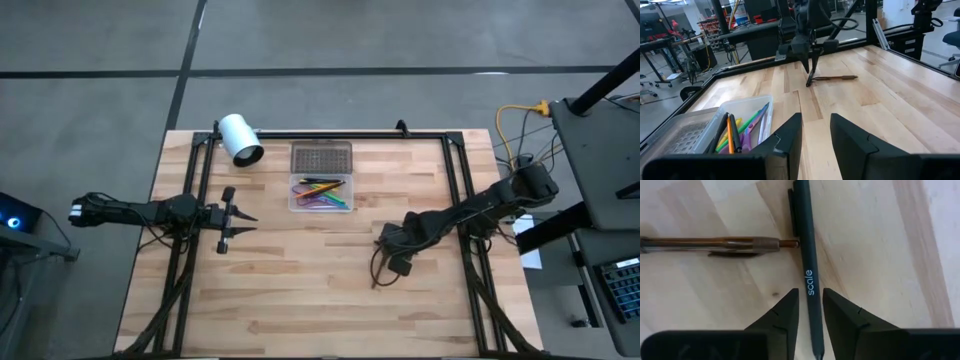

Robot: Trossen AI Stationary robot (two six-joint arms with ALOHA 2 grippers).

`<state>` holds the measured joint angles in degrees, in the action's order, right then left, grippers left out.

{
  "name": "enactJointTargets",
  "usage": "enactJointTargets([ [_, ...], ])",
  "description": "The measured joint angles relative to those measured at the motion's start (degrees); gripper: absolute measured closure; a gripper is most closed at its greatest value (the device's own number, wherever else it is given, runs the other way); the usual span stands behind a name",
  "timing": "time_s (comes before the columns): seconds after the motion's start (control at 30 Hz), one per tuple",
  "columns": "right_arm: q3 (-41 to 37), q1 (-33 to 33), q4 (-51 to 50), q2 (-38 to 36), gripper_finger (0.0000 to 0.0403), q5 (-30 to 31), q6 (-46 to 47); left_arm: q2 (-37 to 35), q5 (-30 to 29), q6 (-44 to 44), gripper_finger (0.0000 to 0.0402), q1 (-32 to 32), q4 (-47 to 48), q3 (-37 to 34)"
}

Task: Pick & place school supplies into a supply box
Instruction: Put the black pen into the supply box

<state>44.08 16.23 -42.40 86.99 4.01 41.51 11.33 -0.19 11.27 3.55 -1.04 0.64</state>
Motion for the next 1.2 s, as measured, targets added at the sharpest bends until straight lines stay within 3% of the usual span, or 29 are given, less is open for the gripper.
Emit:
enactJointTargets([
  [0.83,-1.25,0.41,2.75,4.31,0.0337,0.91,-0.83,0.00,-0.02,0.00,0.0315,0.00,-0.02,0.00],
  [1.07,-2.15,0.41,3.13,4.25,0.0382,0.68,3.25,0.00,0.00,0.00,0.0315,0.01,-0.02,0.00],
  [1.2,-2.15,0.41,3.02,4.25,0.0383,0.68,3.15,0.00,-0.02,0.00,0.0315,0.00,-0.02,0.00],
])
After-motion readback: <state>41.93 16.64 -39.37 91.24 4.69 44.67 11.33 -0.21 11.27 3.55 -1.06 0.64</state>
